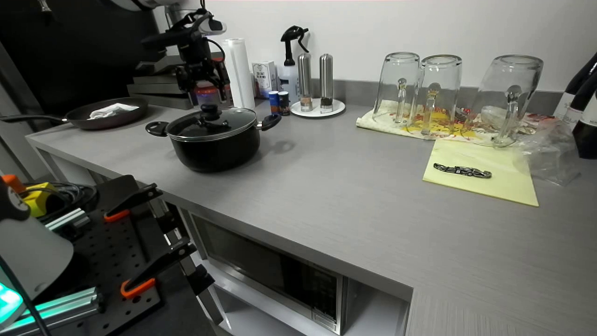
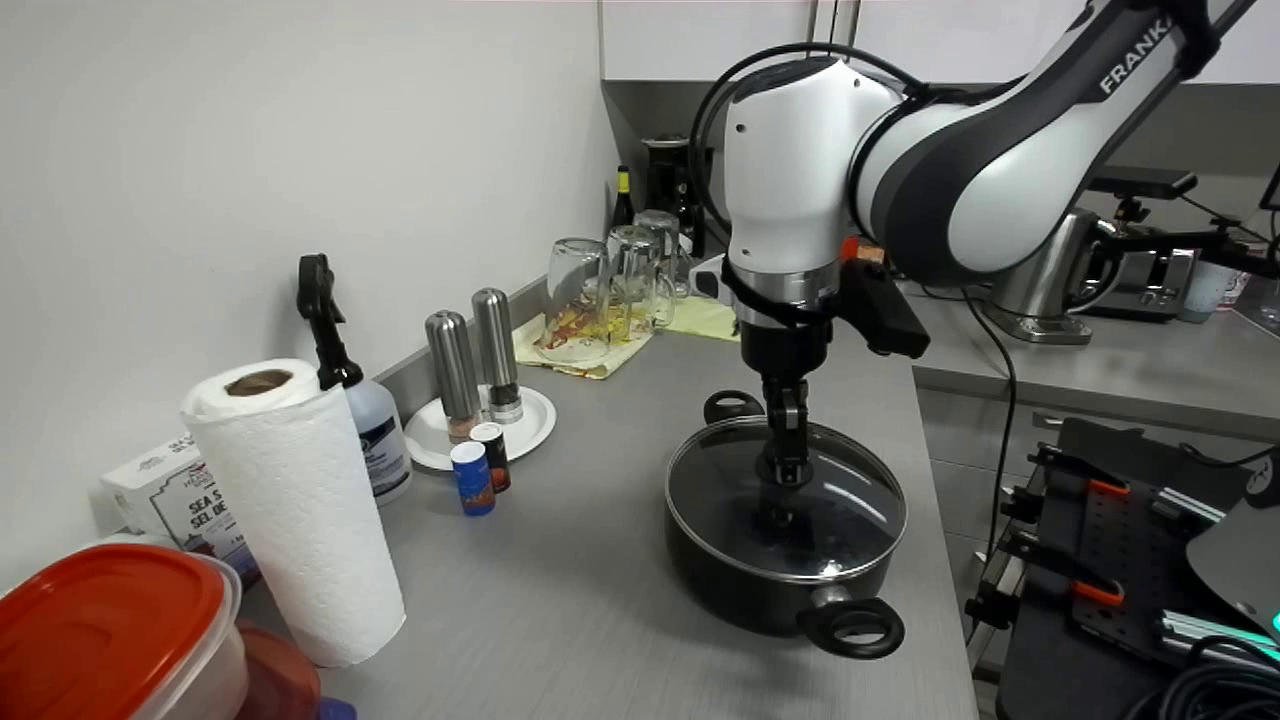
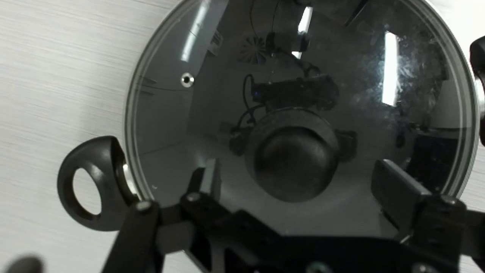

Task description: Press the lid on the pot

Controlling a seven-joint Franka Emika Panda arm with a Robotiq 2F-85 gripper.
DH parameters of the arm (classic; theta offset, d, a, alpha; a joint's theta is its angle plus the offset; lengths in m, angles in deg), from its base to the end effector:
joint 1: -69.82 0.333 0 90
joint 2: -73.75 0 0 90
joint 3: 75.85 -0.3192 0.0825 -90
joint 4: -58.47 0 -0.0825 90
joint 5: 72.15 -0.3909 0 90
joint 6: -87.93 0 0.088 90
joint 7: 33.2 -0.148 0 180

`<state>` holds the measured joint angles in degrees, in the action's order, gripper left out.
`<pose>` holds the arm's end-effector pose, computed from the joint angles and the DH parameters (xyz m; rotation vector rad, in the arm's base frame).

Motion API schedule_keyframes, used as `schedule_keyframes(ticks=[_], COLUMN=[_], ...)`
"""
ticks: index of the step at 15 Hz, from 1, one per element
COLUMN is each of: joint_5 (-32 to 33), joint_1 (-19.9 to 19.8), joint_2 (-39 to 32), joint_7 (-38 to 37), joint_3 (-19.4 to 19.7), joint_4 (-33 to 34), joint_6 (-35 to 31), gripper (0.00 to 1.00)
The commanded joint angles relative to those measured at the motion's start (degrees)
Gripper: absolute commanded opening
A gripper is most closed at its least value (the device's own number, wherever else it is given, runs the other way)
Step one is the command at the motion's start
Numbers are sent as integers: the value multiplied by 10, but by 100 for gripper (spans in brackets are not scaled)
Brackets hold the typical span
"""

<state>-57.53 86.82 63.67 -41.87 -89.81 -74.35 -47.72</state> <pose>0.4401 0.2557 0.2160 2.8580 0.8550 -0.1009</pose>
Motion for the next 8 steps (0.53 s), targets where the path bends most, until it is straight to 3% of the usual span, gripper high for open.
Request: schedule_keyframes(ticks=[1,8], joint_5=[-17,-1], joint_1=[-3,0], joint_2=[5,1], joint_7=[20,1], joint_3=[-2,3], joint_4=[3,1], joint_6=[2,-2], gripper=[100,100])
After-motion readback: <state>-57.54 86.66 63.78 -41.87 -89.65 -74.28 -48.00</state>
